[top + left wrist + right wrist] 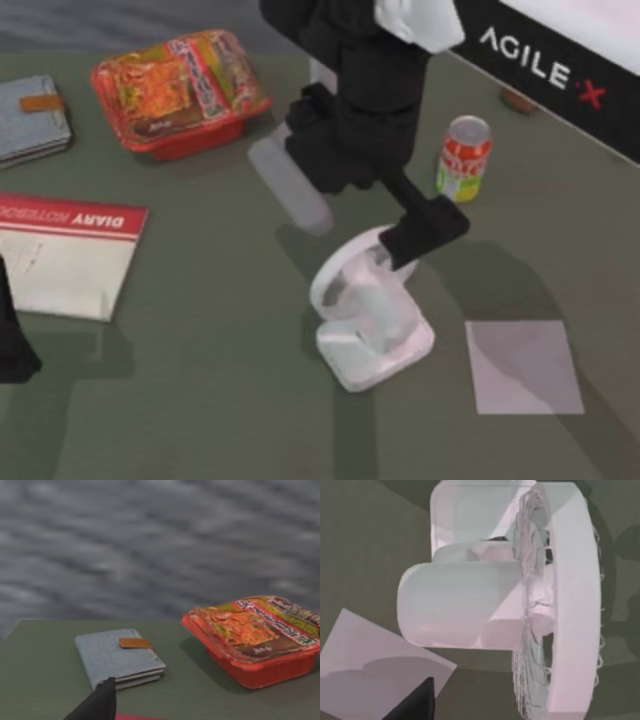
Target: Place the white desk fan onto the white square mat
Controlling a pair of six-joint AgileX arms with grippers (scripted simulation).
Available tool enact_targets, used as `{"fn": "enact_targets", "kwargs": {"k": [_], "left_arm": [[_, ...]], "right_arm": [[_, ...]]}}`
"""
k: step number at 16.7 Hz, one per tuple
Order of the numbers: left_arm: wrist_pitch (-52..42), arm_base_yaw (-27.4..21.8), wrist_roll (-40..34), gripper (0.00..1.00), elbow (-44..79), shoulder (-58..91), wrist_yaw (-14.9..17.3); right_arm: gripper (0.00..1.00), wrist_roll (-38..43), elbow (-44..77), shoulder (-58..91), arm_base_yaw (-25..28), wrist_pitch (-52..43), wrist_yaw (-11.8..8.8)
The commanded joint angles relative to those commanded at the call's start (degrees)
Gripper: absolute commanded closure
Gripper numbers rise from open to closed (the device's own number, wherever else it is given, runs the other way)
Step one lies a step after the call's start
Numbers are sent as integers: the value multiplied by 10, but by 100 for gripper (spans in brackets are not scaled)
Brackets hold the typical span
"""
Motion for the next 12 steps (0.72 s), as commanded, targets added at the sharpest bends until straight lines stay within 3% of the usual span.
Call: {"fn": "enact_targets", "kwargs": {"k": [6, 11, 12], "left_arm": [[0, 0, 0, 0, 0, 0, 0], [0, 0, 0, 0, 0, 0, 0], [0, 0, 0, 0, 0, 0, 0]], "right_arm": [[0, 1, -120, -14, 2, 103, 0], [0, 1, -133, -15, 2, 115, 0], [8, 1, -133, -15, 2, 115, 0]]}}
